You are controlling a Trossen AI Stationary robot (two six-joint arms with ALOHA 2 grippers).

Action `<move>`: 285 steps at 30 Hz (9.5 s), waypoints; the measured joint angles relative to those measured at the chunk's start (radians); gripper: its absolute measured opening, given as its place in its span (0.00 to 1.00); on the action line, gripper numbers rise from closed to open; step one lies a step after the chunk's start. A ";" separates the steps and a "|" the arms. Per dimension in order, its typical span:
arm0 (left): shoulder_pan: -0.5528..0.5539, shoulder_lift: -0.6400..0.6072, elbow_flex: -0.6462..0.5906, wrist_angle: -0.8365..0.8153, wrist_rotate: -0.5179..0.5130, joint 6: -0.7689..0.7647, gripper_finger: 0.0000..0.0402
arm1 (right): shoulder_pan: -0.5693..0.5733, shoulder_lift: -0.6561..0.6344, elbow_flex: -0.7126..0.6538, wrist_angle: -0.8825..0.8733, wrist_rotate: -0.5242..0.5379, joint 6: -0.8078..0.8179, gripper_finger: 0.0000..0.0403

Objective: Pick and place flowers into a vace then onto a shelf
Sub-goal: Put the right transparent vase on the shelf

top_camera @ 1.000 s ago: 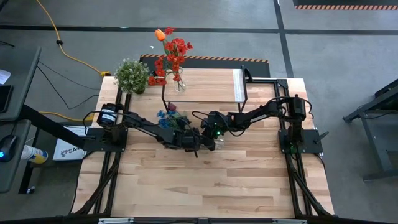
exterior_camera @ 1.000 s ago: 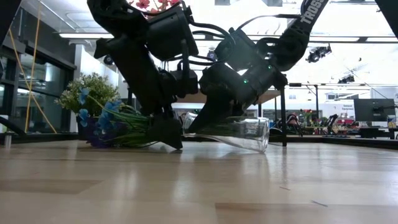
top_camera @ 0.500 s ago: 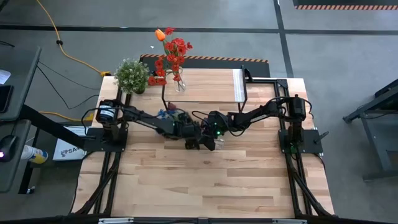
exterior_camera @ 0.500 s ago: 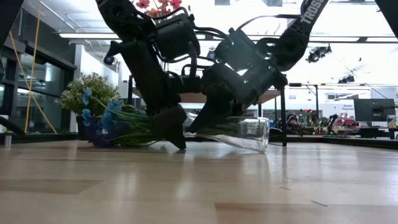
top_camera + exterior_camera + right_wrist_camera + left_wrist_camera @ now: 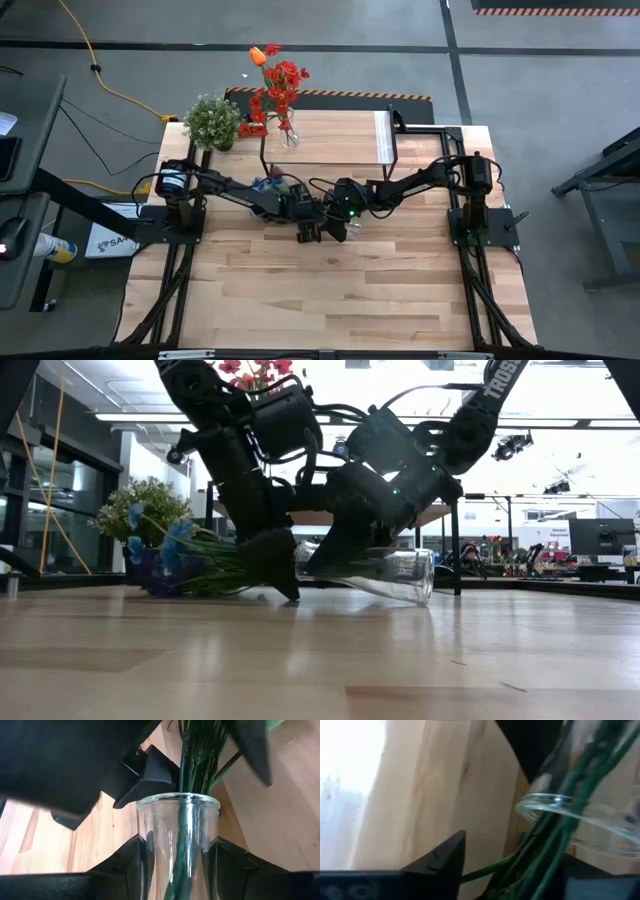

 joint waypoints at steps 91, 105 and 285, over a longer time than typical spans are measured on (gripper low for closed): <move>-0.118 0.035 0.778 -1.196 0.230 -0.149 0.09 | 0.148 0.001 0.041 0.614 -0.075 0.105 0.41; -0.131 0.143 0.978 -1.371 0.286 -0.145 0.09 | 0.152 0.001 0.039 0.671 -0.090 0.068 0.41; -0.064 0.143 1.156 -1.319 0.648 -0.284 0.90 | 0.233 0.155 0.155 0.855 -0.083 -0.012 0.41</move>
